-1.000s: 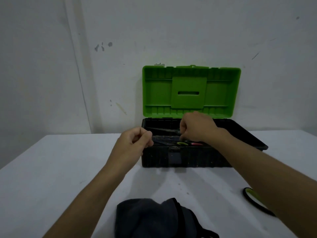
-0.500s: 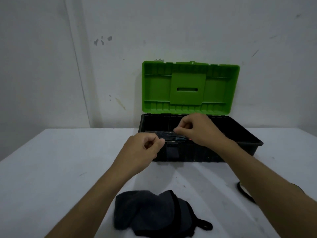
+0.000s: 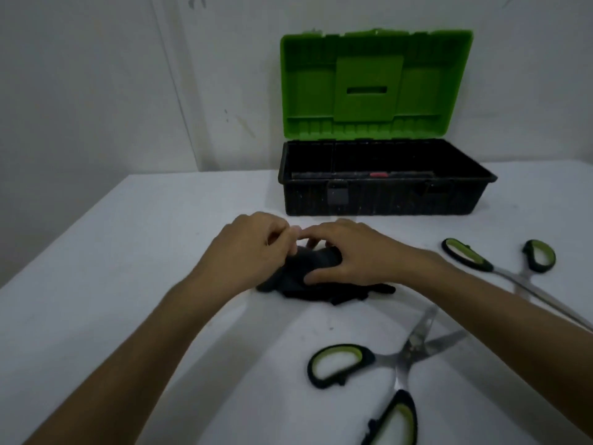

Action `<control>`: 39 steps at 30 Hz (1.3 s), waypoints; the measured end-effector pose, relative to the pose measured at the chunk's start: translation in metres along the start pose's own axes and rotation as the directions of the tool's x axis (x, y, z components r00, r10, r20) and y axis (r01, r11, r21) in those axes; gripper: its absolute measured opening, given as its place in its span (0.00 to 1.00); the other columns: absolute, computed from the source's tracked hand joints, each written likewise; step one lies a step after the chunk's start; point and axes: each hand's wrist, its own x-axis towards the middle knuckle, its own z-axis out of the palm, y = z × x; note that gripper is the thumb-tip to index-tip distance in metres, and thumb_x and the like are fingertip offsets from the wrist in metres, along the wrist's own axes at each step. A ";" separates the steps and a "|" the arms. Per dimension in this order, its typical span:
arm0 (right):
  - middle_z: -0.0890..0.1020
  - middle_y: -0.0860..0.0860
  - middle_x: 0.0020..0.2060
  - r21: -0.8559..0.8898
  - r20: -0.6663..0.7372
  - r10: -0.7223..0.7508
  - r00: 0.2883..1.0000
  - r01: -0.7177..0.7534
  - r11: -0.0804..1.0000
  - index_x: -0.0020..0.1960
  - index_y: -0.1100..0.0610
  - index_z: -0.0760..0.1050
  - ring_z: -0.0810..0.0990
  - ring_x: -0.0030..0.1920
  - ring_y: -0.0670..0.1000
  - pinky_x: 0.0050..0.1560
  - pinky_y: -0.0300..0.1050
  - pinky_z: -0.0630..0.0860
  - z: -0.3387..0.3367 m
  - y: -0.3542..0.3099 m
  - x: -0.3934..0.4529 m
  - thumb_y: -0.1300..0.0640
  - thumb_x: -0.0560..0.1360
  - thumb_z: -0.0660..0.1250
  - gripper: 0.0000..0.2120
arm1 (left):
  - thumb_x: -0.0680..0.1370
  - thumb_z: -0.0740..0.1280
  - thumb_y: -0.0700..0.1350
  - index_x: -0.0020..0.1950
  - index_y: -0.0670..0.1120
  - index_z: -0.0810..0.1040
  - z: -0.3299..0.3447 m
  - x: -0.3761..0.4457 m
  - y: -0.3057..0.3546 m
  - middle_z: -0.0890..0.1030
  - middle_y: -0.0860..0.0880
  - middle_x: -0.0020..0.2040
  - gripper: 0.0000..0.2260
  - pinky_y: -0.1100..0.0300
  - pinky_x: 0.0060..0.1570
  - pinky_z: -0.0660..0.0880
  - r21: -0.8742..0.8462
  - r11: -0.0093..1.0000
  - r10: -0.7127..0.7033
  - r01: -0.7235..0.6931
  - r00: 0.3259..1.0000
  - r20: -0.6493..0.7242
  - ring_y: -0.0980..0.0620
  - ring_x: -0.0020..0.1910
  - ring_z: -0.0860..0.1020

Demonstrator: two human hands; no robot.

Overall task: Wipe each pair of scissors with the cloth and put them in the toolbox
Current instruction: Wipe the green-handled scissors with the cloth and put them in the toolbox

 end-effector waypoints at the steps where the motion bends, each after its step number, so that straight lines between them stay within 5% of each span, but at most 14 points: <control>1: 0.80 0.41 0.60 0.005 -0.020 -0.023 1.000 0.023 1.000 0.71 0.38 0.66 0.76 0.59 0.45 0.60 0.49 0.74 0.003 -0.002 0.001 0.29 0.69 0.65 0.33 | 0.80 0.60 0.56 0.37 0.53 0.78 0.004 -0.012 0.000 0.80 0.53 0.35 0.15 0.56 0.38 0.74 0.052 0.999 0.005 -0.006 1.000 0.022 0.53 0.35 0.78; 6: 0.83 0.46 0.53 0.113 -0.167 -0.034 0.985 0.053 0.992 0.70 0.44 0.72 0.80 0.51 0.44 0.51 0.33 0.73 0.003 -0.004 -0.012 0.46 0.75 0.71 0.25 | 0.73 0.61 0.69 0.60 0.59 0.76 0.032 -0.070 0.022 0.78 0.61 0.52 0.21 0.61 0.43 0.70 0.170 0.971 0.127 -0.171 0.962 0.241 0.61 0.44 0.74; 10: 0.81 0.48 0.56 0.155 -0.233 0.079 0.969 -0.043 0.987 0.72 0.46 0.69 0.79 0.53 0.48 0.53 0.44 0.76 0.001 0.001 -0.030 0.51 0.76 0.69 0.25 | 0.74 0.63 0.65 0.68 0.57 0.72 0.047 -0.074 0.032 0.73 0.58 0.61 0.24 0.58 0.51 0.71 0.236 0.934 0.192 -0.267 0.935 0.298 0.55 0.58 0.74; 15: 0.81 0.46 0.53 0.233 -0.333 0.193 0.923 -0.118 0.965 0.68 0.47 0.74 0.78 0.45 0.41 0.49 0.46 0.78 -0.009 0.009 -0.049 0.55 0.74 0.70 0.23 | 0.76 0.63 0.57 0.63 0.54 0.75 0.051 -0.068 0.037 0.74 0.54 0.57 0.17 0.54 0.49 0.74 0.271 0.913 0.217 -0.305 0.926 0.308 0.51 0.54 0.75; 20: 0.82 0.45 0.54 0.367 -0.499 0.248 0.830 -0.057 0.928 0.63 0.49 0.76 0.80 0.53 0.44 0.55 0.48 0.80 -0.039 0.004 -0.048 0.58 0.74 0.68 0.18 | 0.74 0.63 0.56 0.48 0.51 0.75 0.033 -0.059 0.035 0.74 0.54 0.49 0.10 0.57 0.43 0.71 0.226 0.953 0.142 -0.201 0.957 0.252 0.51 0.45 0.75; 26: 0.80 0.47 0.50 0.446 -0.645 0.220 0.732 0.127 0.886 0.58 0.52 0.74 0.79 0.51 0.46 0.53 0.46 0.78 -0.083 -0.020 -0.041 0.61 0.75 0.59 0.14 | 0.74 0.65 0.53 0.44 0.52 0.77 -0.014 -0.044 0.018 0.81 0.55 0.43 0.06 0.58 0.42 0.76 -0.007 0.999 -0.047 0.049 0.985 0.165 0.55 0.41 0.79; 30: 0.79 0.47 0.54 0.331 -0.755 0.124 0.644 0.212 0.920 0.62 0.53 0.75 0.77 0.55 0.43 0.56 0.37 0.73 -0.110 -0.035 -0.034 0.64 0.74 0.56 0.19 | 0.75 0.65 0.47 0.41 0.47 0.76 -0.038 -0.031 0.008 0.77 0.53 0.32 0.06 0.61 0.29 0.68 -0.336 0.927 -0.156 0.166 0.986 0.057 0.55 0.26 0.71; 33: 0.79 0.51 0.58 0.240 -0.791 0.083 0.607 0.183 0.953 0.63 0.50 0.76 0.77 0.58 0.47 0.60 0.41 0.73 -0.125 -0.038 -0.022 0.60 0.74 0.56 0.21 | 0.77 0.65 0.44 0.42 0.45 0.75 -0.055 -0.012 0.010 0.77 0.51 0.30 0.05 0.62 0.26 0.65 -0.516 0.845 -0.176 0.138 0.984 -0.024 0.54 0.24 0.69; 36: 0.78 0.52 0.55 0.191 -0.828 0.082 0.554 0.143 0.971 0.63 0.49 0.76 0.74 0.54 0.43 0.57 0.30 0.69 -0.132 -0.037 -0.006 0.60 0.74 0.57 0.21 | 0.76 0.71 0.48 0.44 0.44 0.77 -0.063 0.009 0.020 0.74 0.51 0.29 0.08 0.63 0.23 0.65 -0.624 0.779 -0.153 0.054 0.983 -0.106 0.55 0.23 0.68; 39: 0.73 0.53 0.52 0.151 -0.860 0.069 0.506 0.124 0.981 0.66 0.49 0.73 0.71 0.47 0.42 0.50 0.23 0.64 -0.129 -0.038 0.006 0.59 0.75 0.58 0.20 | 0.69 0.75 0.57 0.40 0.44 0.81 -0.063 0.028 0.031 0.72 0.55 0.25 0.16 0.63 0.26 0.65 -0.578 0.815 -0.115 -0.038 0.967 -0.226 0.58 0.21 0.67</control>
